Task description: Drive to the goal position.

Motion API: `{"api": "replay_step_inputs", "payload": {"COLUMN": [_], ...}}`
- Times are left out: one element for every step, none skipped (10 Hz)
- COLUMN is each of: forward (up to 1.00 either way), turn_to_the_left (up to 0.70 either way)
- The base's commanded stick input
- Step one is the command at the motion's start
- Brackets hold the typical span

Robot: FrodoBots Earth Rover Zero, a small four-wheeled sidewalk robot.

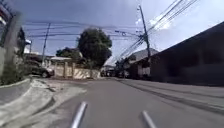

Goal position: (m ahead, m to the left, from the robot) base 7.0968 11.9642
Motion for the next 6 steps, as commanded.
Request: {"api": "replay_step_inputs", "payload": {"forward": [0.70,0.70,0.70,0.70,0.70,0.70], "turn_to_the_left": [0.00,0.00,0.00,0.00,0.00,0.00]}}
